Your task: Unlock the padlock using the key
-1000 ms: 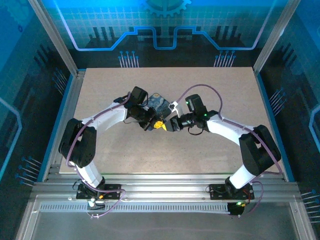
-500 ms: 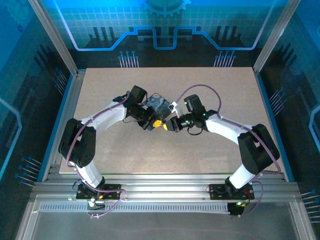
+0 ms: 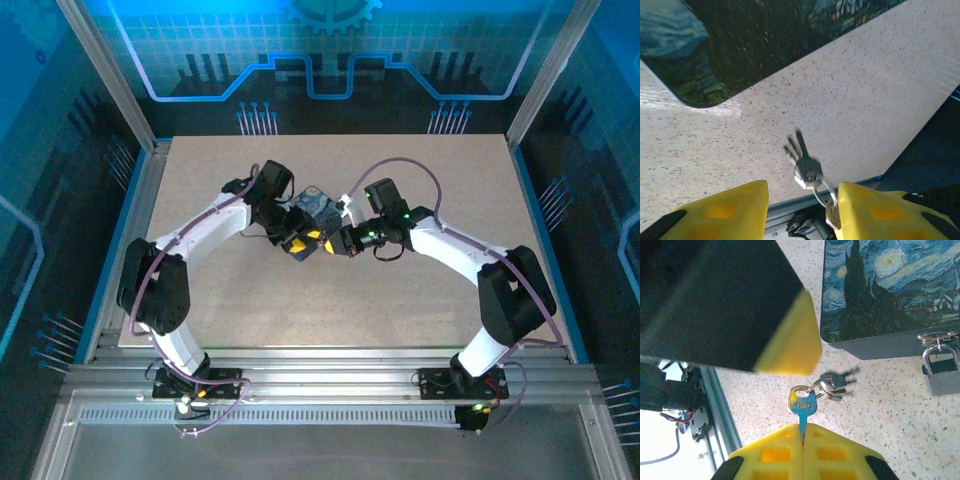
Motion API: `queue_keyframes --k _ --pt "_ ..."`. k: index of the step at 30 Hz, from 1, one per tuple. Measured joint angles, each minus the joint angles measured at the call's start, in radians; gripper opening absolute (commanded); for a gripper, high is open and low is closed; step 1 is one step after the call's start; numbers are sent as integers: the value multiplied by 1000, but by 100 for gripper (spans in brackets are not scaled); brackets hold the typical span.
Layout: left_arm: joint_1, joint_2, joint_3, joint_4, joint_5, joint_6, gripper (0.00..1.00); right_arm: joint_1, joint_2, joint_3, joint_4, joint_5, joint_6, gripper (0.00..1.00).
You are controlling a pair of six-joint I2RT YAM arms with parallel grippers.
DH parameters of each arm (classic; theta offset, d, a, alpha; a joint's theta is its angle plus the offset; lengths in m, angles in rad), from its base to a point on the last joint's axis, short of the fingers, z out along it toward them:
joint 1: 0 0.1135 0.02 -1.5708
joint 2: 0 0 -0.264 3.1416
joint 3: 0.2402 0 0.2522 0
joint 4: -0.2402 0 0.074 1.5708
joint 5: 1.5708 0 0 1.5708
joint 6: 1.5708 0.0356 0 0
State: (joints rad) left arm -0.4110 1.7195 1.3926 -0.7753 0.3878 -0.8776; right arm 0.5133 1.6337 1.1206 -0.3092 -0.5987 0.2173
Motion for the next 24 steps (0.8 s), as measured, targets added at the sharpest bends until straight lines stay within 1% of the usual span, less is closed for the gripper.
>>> queue_keyframes --k 3,6,8,10,13,15,17,19,22,24 --pt "5 0 67 -68 -82 153 47 -13 19 37 -78 -10 -23 0" --pt "5 -6 90 -72 -142 336 49 -35 49 80 -156 -21 -44 0" --pt "0 -31 54 -42 -179 489 49 -57 70 107 -210 -35 -59 0" --pt "-5 -75 -14 2 -189 626 49 -77 87 132 -261 -52 -67 1" --pt "-10 -177 -156 106 -148 837 47 -95 110 169 -324 -77 -79 1" --pt "-11 -249 -245 184 -86 962 46 -98 124 188 -360 -92 -85 1" --pt "-18 -297 -292 243 -11 1075 45 -98 131 199 -394 -109 -89 2" --pt "-32 -309 -299 285 46 1168 45 -98 132 203 -417 -124 -91 2" --pt "-65 -291 -296 324 100 1288 37 -98 133 209 -449 -143 -92 2" --pt "-84 -259 -285 333 125 1347 36 -98 134 214 -461 -148 -92 2"
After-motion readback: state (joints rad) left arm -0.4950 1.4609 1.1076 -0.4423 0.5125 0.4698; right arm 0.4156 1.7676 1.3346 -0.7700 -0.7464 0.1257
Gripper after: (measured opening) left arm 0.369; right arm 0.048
